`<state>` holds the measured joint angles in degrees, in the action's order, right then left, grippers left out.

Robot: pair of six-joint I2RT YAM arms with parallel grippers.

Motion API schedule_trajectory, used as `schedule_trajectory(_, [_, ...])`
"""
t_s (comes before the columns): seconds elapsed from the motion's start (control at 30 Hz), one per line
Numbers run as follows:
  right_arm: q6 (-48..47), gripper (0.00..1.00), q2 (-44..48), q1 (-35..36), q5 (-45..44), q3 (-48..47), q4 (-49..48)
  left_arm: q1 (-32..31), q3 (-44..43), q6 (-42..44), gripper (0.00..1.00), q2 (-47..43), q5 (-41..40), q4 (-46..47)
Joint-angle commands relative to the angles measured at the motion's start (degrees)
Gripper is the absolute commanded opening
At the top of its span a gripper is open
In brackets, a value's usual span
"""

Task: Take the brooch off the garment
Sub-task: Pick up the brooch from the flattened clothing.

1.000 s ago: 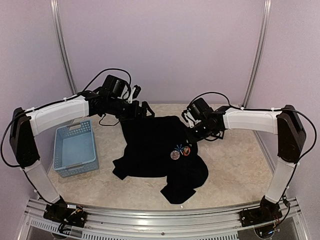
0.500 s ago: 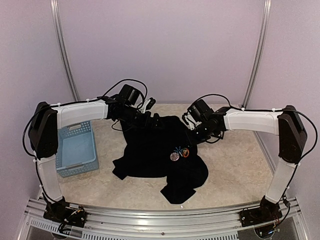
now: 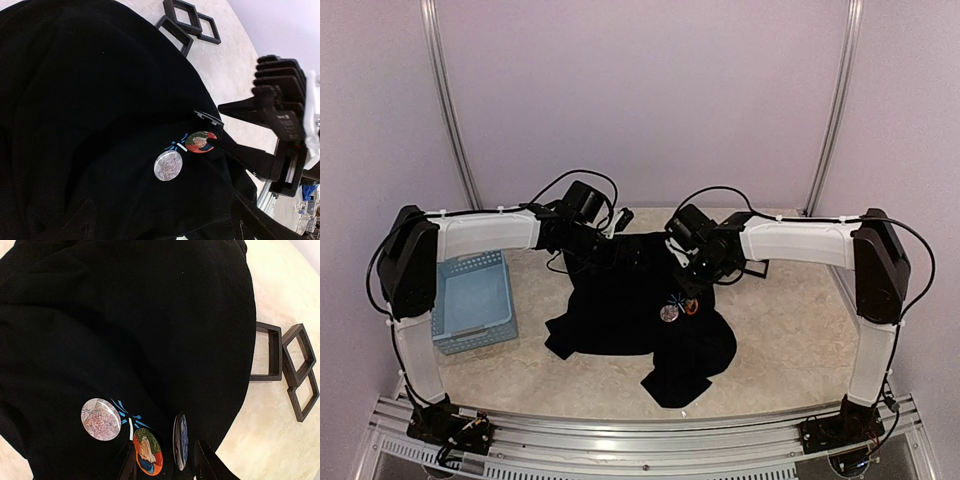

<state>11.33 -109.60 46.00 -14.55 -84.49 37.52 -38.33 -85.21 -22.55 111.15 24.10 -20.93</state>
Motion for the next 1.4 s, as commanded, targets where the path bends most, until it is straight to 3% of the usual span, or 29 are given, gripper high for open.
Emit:
schedule_trajectory(0.0, [-2.02,0.4,-2.69,0.42,-3.99,-3.01,3.53,-1.0,0.78,-0.98,0.92,-2.84,-2.04,1.59])
schedule_trajectory(0.6, [0.36,0.0,-4.01,0.67,-4.72,-3.29,3.64,-1.22,1.74,-0.97,0.92,-4.86,-5.6,1.24])
schedule_trajectory(0.93, [3.46,0.0,2.85,-0.14,1.01,-0.02,-3.27,-0.67,1.7,-0.66,0.92,-7.15,-6.91,-0.97])
schedule_trajectory(1.13, [3.77,0.0,9.97,-0.59,6.52,5.91,-15.42,0.77,1.4,-0.78,0.93,-10.81,-5.17,-1.49])
schedule_trajectory(1.37, [5.72,0.0,12.82,-0.68,14.2,12.13,-27.62,2.97,0.48,0.48,0.95,-13.93,2.15,-2.89])
